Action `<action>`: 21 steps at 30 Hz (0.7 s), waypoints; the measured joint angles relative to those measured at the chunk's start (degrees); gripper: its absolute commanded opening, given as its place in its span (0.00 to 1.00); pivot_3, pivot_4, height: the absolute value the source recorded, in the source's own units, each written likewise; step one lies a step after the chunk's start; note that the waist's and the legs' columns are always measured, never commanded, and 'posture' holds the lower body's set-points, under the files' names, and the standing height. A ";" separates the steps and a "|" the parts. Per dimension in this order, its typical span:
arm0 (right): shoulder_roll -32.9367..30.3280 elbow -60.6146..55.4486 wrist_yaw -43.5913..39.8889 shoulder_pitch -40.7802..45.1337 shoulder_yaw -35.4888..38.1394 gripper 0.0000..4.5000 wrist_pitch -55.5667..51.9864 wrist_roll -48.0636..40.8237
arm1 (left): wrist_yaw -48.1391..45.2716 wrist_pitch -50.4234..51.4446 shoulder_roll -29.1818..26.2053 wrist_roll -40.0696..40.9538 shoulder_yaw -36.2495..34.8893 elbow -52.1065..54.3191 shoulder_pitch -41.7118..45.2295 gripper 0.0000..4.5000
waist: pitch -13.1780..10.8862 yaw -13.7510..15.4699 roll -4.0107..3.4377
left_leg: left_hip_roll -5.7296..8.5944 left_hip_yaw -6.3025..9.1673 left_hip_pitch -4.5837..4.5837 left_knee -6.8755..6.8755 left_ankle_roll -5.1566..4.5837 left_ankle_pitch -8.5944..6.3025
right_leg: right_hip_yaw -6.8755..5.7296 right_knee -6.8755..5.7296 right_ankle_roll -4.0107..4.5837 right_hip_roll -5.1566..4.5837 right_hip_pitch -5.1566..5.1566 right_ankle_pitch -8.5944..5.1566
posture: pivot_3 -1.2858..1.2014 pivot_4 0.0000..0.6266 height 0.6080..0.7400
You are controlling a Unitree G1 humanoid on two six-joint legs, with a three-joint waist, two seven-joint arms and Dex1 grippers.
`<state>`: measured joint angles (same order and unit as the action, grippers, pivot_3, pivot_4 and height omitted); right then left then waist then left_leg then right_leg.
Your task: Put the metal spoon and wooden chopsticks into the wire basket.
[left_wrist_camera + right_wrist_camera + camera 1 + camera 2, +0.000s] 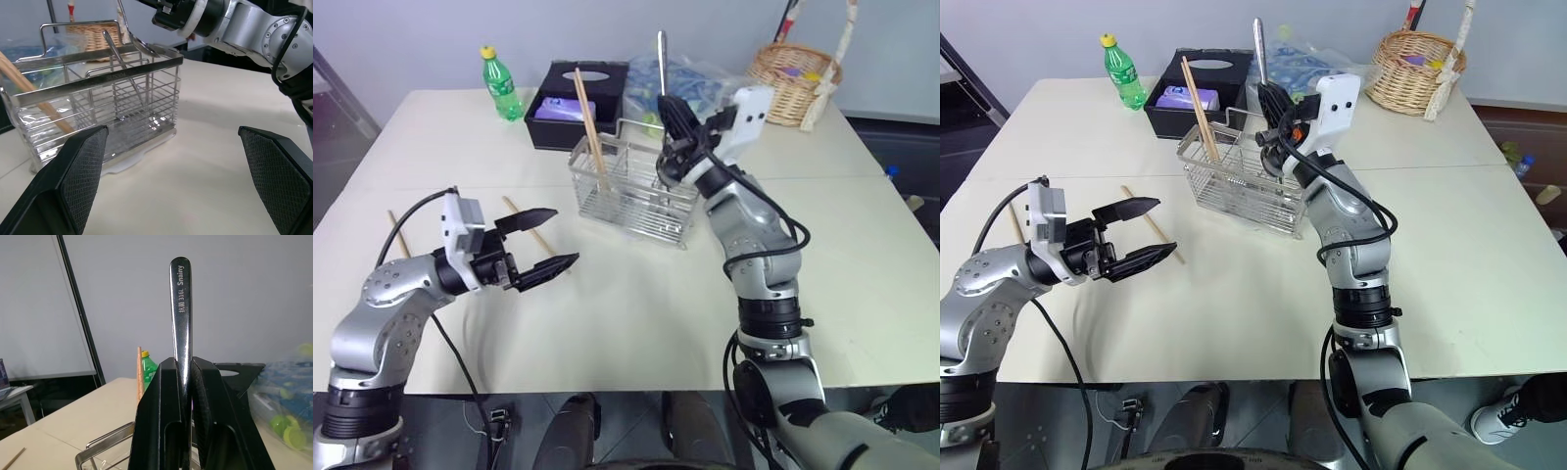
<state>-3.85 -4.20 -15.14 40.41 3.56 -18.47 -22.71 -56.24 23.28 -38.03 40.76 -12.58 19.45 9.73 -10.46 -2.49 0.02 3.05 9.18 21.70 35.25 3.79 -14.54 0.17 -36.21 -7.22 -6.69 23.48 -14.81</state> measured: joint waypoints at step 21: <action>-2.98 -0.66 0.17 -0.69 0.42 0.99 -0.12 1.63 | 4.20 -1.19 1.10 -0.78 -0.42 -1.08 0.07 1.00 | 0.00 0.01 0.00 | 0.00 -0.01 -0.07 -0.01 0.02 0.01 | 0.04 -0.02 0.01 0.01 -0.04 0.00 | 0.52 0.24 1.00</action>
<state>-6.83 -4.86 -14.98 39.72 3.98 -18.58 -21.08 -52.04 22.09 -36.93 39.98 -12.99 18.37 9.80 -10.46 -2.49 0.02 3.05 9.17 21.63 35.24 3.81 -14.53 0.22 -36.23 -7.21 -6.68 23.45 -14.81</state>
